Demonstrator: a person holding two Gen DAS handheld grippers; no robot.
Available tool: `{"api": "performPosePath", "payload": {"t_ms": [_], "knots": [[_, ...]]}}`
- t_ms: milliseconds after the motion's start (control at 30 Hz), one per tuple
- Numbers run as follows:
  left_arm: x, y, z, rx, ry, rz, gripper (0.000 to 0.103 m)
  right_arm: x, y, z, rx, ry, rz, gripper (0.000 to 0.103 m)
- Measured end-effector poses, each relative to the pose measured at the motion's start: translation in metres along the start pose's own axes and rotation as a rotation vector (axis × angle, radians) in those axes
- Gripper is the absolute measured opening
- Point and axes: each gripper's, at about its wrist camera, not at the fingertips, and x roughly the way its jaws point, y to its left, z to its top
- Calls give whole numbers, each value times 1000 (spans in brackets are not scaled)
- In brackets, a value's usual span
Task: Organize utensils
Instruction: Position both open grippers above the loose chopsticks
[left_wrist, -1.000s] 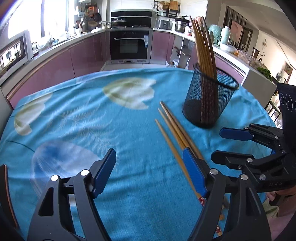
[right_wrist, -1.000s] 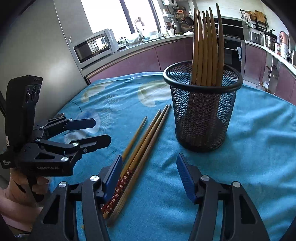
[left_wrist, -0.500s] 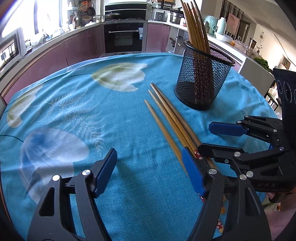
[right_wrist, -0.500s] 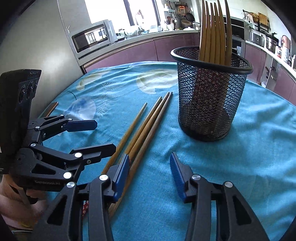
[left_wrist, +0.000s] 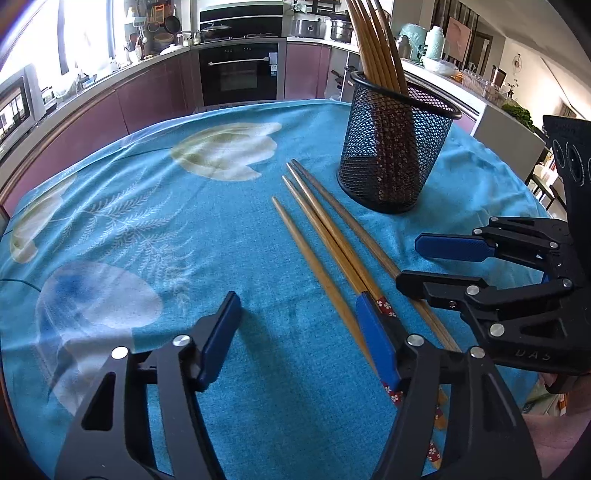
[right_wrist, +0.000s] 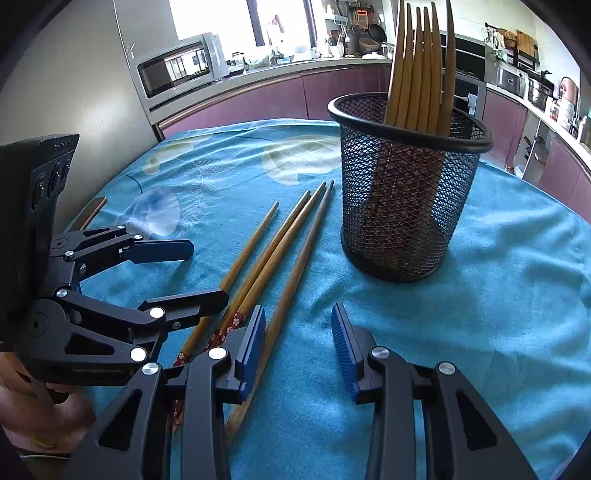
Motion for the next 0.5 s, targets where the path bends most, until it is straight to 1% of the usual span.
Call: {"api": "performPosePath", "payload": {"t_ms": [33, 100, 133, 200, 300, 433, 467, 500], "knots": [[0, 0, 1, -1, 0, 5, 57, 1, 1, 1, -2, -1, -2, 35], [0, 2, 1, -1, 0, 19, 47, 2, 2, 1, -3, -4, -4, 35], [1, 4, 1, -2, 1, 22, 44, 3, 2, 2, -3, -4, -4, 35], [1, 9, 3, -14, 2, 23, 35, 4, 1, 3, -3, -4, -5, 34], [1, 16, 5, -34, 3, 8, 33, 7, 3, 6, -7, -4, -15, 34], [4, 16, 7, -31, -4, 17, 33, 13, 5, 12, -12, 0, -21, 32], [5, 16, 8, -33, -5, 21, 30, 14, 6, 13, -14, 2, -23, 31], [6, 16, 8, -35, -6, 23, 26, 14, 6, 14, -15, 4, -26, 29]]}}
